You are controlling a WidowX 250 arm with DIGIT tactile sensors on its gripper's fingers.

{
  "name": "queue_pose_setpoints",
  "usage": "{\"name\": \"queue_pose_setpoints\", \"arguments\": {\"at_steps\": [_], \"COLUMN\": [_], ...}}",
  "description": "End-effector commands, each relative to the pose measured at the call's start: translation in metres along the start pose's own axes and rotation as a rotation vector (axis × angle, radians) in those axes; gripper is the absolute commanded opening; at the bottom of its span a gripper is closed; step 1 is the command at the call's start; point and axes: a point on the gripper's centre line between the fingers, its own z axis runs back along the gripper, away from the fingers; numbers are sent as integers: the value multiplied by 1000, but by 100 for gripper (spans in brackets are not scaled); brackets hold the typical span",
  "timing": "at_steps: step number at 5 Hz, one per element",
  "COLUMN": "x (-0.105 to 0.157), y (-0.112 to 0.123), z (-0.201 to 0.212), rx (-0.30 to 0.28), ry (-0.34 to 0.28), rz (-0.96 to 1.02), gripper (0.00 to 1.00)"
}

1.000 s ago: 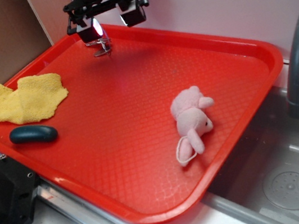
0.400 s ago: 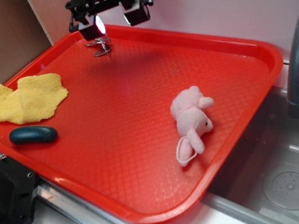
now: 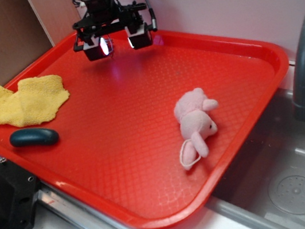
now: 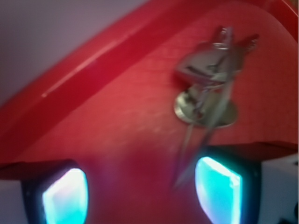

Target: Grab the silver keys.

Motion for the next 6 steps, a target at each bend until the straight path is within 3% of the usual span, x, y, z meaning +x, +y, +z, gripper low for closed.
{"name": "queue_pose_setpoints", "arguments": {"at_steps": [1, 4, 5, 6], "x": [25, 31, 28, 27], "y": [27, 40, 37, 34], "z": [19, 10, 11, 12], "rx": [-22, 16, 15, 14], "ry": [-61, -37, -35, -38], "rz": [78, 117, 122, 115], "gripper": [100, 100, 0, 0]}}
